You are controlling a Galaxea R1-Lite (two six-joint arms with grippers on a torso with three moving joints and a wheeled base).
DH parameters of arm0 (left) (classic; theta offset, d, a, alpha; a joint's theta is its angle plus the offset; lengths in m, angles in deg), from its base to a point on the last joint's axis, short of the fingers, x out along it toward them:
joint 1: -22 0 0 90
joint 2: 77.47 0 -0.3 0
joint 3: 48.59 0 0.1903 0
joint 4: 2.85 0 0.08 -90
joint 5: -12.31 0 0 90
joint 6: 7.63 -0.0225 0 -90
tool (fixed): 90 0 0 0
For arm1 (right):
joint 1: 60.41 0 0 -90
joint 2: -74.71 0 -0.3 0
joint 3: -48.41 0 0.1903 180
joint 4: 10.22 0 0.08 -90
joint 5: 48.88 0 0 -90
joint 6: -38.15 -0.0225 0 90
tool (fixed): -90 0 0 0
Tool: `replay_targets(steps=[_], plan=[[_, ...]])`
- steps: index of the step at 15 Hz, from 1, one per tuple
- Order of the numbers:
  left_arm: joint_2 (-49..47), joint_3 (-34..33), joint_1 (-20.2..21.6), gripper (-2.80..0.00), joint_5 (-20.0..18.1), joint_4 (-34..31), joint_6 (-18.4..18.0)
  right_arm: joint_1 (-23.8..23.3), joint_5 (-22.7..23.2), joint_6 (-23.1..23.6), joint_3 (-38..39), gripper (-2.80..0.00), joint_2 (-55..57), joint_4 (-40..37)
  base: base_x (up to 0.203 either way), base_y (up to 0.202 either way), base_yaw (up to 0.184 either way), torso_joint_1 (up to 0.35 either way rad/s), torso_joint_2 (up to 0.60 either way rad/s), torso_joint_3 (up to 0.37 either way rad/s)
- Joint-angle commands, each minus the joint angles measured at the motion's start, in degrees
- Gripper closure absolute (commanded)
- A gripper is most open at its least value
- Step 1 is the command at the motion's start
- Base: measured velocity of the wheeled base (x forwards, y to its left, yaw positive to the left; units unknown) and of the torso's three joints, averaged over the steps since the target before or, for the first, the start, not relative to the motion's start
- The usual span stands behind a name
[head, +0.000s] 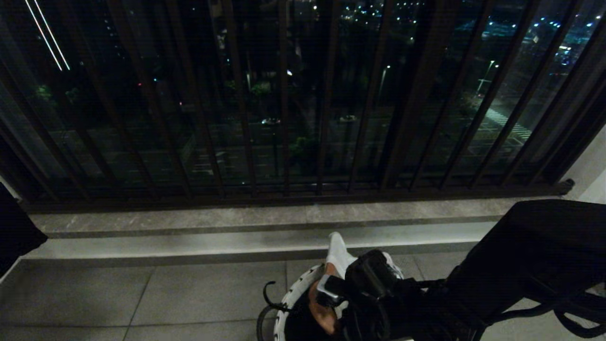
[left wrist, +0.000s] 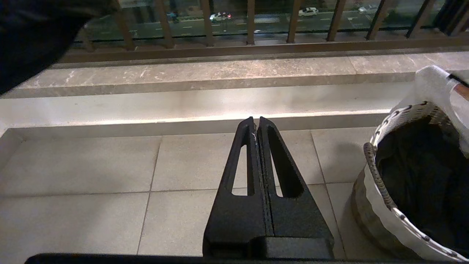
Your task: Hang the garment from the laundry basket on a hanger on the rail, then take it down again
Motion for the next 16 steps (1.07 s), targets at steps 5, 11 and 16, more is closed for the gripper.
replay_targets(steps=[5,11,16], plan=[[0.0,-0.1,0.0,0.00,0.0,0.0,0.0,3.7,-3.4,0.3,-0.7,0.00,1.6,-1.1,0.000,0.000,0.000,0.000,0.00,0.000],[0.0,-0.1,0.0,0.00,0.0,0.0,0.0,3.7,-3.5,0.2,-0.8,0.00,2.0,-0.9,0.000,0.000,0.000,0.000,0.00,0.000],[0.0,-0.1,0.0,0.00,0.0,0.0,0.0,3.6,-4.8,0.3,-3.2,0.00,2.2,-0.8,0.000,0.000,0.000,0.000,0.00,0.000]])
